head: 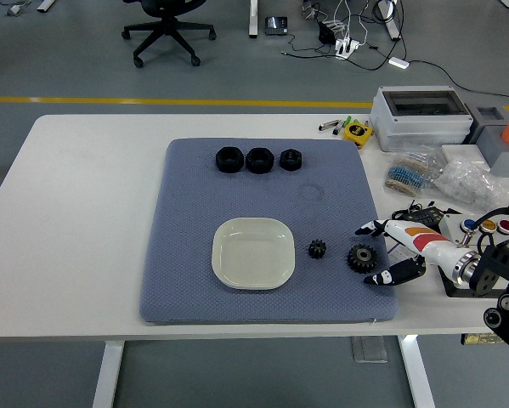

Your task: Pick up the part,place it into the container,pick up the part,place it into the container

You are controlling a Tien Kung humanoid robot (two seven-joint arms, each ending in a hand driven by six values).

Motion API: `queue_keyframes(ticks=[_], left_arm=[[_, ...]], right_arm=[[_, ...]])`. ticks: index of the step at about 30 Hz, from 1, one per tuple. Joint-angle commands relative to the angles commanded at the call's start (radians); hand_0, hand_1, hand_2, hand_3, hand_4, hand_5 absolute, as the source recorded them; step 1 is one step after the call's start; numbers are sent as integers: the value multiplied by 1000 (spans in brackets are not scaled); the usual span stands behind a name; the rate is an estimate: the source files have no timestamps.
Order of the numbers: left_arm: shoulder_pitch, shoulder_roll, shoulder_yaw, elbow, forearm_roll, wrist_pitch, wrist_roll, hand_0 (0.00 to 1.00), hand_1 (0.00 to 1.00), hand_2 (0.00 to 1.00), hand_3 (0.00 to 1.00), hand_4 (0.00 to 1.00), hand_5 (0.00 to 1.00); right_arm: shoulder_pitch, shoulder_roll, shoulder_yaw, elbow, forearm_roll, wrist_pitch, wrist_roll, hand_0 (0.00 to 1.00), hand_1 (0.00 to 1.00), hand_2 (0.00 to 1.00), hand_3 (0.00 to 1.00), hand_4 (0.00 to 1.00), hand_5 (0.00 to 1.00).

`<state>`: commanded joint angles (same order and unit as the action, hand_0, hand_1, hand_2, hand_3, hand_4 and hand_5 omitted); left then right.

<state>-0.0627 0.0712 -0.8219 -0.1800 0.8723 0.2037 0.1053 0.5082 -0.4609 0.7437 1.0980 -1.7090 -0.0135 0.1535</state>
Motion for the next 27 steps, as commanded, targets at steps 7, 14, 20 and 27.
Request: queue_keyframes(ticks=[7,14,20,27], left_arm=[[-1,0,13,0,-3,-2,2,776,725,720,591,660,619],[-1,0,8,0,3,-2,3,777,724,721,591,658,619],[-2,0,5,0,5,-2,3,779,724,721,592,658,619],[-1,-2,4,0,5,-2,3,779,724,719,592,658,619]], right_arm=[[11,9,-15,-44,26,1,9,649,684,729,679,897,326],[18,21,-20,-54,33,-3,12,645,680,725,683,914,328],[28,29,-37,-62,23,-13,13,577,649,703,683,921,328],[31,29,-51,-58,-34,-34,16,429,579,658,646,906,333]])
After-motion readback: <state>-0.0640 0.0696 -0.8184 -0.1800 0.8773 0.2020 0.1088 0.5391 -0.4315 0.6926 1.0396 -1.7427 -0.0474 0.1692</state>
